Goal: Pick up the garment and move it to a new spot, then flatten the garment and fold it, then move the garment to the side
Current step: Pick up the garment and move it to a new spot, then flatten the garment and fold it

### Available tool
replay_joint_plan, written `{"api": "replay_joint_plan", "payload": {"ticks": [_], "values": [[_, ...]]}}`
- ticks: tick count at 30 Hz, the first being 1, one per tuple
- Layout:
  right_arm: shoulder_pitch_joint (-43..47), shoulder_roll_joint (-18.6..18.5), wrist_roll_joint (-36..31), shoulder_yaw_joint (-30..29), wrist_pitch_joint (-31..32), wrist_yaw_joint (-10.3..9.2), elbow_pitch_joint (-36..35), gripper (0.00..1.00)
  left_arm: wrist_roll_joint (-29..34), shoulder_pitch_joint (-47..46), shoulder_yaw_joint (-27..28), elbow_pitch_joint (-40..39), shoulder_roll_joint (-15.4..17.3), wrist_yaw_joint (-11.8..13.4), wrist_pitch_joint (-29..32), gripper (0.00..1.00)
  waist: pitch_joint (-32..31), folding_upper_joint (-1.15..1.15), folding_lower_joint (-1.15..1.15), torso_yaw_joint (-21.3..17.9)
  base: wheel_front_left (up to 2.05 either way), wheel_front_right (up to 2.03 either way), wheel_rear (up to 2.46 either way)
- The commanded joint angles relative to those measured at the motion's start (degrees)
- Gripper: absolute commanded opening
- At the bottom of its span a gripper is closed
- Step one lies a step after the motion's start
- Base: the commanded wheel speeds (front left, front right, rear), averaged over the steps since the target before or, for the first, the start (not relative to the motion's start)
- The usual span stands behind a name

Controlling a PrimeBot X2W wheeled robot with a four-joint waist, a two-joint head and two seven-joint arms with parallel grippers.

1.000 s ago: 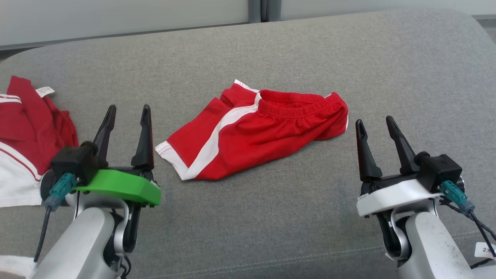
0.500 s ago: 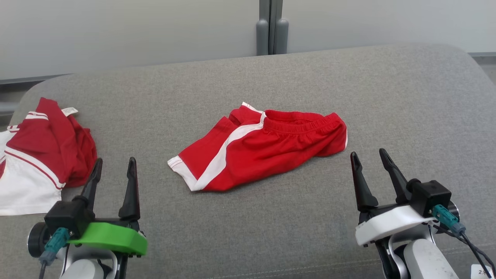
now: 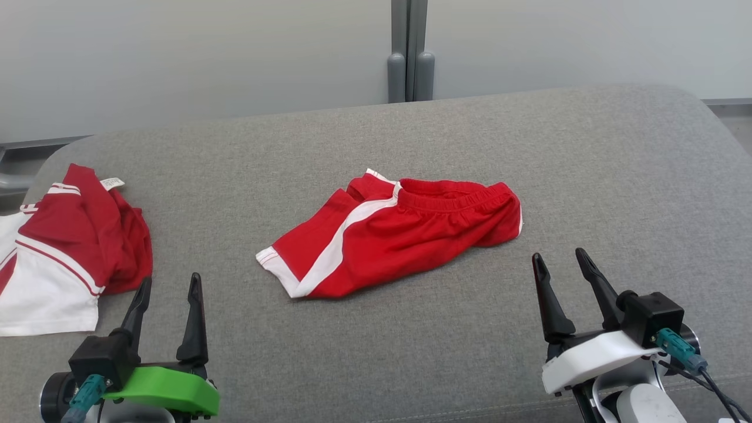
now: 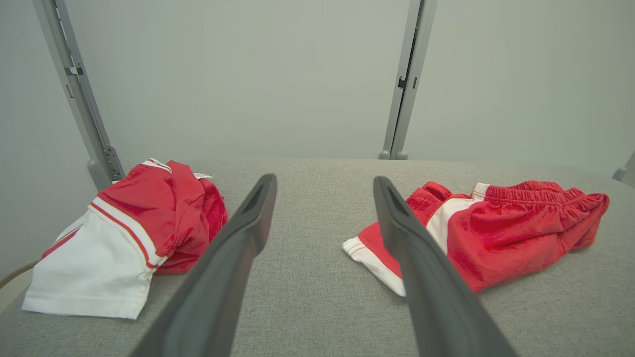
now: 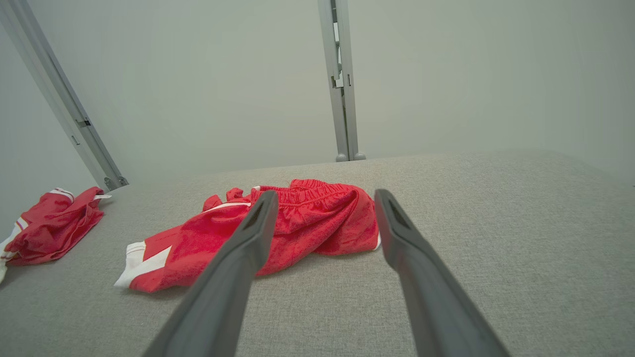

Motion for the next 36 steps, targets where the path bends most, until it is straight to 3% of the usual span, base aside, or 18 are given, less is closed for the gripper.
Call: {"api": "replay_joint_plan", "payload": {"ticks": [1,10,16,30,36], "values": [[0.85,-0.15,-0.05,-0.04,0.25,-0.02,-0.37,1.00,0.77,0.70,0.48,0.21,-0.21,-0.39,-0.21,1.00,0.13,0.00,0.00,0.07,0.00,0.00,0.00],[-0.75,-0.48,0.58,-0.37,1.50,-0.02,0.04,1.00,0.91,-1.06,0.27,1.47,-1.33,-1.04,-0.18,1.00,1.22,0.00,0.00,1.95,0.00,0.00,0.00],[-5.35,-2.69,2.14,0.50,3.29,-0.02,2.12,1.00,0.93,-3.77,-0.83,1.74,-2.32,-1.40,0.78,1.00,4.50,0.00,0.00,5.11,0.00,0.00,0.00],[-26.24,-13.76,8.33,12.34,10.00,-0.04,15.16,1.00,2.57,-12.65,-6.91,2.72,-7.11,-4.87,1.72,1.00,15.95,0.00,0.00,15.43,0.00,0.00,0.00],[-33.78,-17.47,12.10,19.75,15.94,-0.04,19.20,1.00,2.66,-14.92,-7.13,4.48,-8.69,-5.68,0.82,1.00,19.19,0.00,0.00,17.49,0.00,0.00,0.00]]}}
